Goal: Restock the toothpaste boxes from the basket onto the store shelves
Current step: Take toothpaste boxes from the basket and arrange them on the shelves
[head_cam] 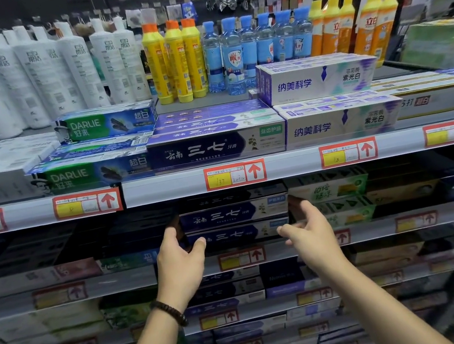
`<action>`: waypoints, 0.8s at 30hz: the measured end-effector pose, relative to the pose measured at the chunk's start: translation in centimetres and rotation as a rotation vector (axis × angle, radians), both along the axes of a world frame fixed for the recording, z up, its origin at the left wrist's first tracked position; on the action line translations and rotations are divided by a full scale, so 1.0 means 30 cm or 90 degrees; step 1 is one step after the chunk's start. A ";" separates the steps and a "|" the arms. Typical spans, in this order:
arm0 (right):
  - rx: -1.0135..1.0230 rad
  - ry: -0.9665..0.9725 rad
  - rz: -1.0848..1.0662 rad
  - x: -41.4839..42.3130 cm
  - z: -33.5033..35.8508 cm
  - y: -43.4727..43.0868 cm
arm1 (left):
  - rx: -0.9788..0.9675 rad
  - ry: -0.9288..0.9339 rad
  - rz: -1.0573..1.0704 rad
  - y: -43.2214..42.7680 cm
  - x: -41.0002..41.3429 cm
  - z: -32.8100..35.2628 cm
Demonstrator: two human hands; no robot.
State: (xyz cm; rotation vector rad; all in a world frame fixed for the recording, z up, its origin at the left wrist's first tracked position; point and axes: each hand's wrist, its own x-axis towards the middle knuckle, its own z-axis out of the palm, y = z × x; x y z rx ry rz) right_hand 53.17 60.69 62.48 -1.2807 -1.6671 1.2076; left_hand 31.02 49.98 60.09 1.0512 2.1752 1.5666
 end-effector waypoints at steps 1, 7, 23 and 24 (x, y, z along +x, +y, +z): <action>0.006 -0.006 0.000 -0.005 0.006 0.002 | -0.003 -0.001 0.006 0.003 0.000 0.006; -0.016 -0.019 -0.003 -0.056 0.028 0.031 | -0.023 -0.012 -0.005 0.050 -0.029 0.035; -0.098 0.067 0.027 -0.084 0.025 0.070 | -0.135 -0.046 -0.039 0.089 -0.063 0.046; -0.099 0.049 0.024 -0.081 0.018 0.071 | -0.124 -0.037 -0.043 0.088 -0.059 0.049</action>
